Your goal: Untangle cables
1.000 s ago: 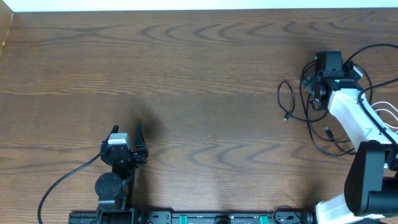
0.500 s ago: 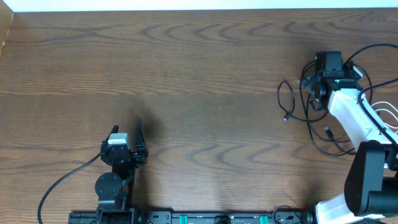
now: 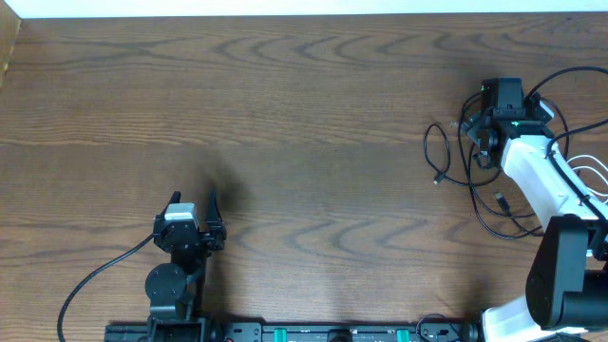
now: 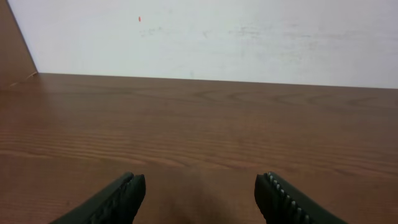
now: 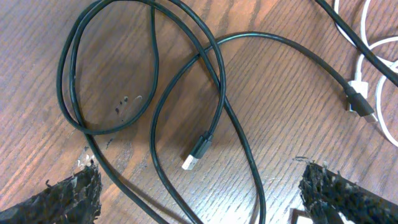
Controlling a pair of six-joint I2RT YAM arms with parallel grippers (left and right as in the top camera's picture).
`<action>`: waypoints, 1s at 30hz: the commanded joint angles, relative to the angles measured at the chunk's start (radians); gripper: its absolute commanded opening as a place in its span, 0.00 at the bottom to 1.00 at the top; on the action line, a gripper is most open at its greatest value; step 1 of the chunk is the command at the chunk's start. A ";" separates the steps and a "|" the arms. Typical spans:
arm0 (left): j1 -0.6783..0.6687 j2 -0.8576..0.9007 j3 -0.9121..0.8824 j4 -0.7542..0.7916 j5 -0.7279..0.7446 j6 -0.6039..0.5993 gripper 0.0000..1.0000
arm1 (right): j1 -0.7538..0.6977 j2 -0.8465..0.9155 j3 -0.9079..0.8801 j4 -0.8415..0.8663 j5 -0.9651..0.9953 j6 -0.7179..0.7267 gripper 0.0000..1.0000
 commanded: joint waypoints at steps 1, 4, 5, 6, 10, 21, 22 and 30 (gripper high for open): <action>-0.003 -0.006 -0.012 -0.047 -0.039 0.016 0.63 | -0.002 0.002 0.010 -0.002 0.015 0.006 0.99; -0.003 -0.006 -0.012 -0.047 -0.039 0.016 0.63 | -0.002 0.002 0.010 -0.001 0.015 0.006 0.99; -0.003 -0.006 -0.012 -0.047 -0.039 0.016 0.63 | -0.002 0.002 0.010 -0.001 0.015 0.006 0.99; -0.003 -0.006 -0.012 -0.047 -0.039 0.016 0.63 | -0.002 0.002 0.010 -0.001 0.015 0.006 0.99; -0.003 -0.006 -0.012 -0.047 -0.039 0.016 0.63 | -0.002 0.002 0.010 -0.001 0.015 0.006 0.99; -0.003 -0.006 -0.012 -0.047 -0.039 0.016 0.63 | -0.001 0.003 0.010 -0.001 0.015 0.006 0.99; -0.003 -0.006 -0.012 -0.047 -0.039 0.016 0.63 | -0.001 0.003 0.010 -0.001 0.015 0.007 0.99; -0.003 -0.006 -0.012 -0.047 -0.039 0.016 0.63 | 0.001 -0.031 0.010 -0.002 0.015 0.006 0.99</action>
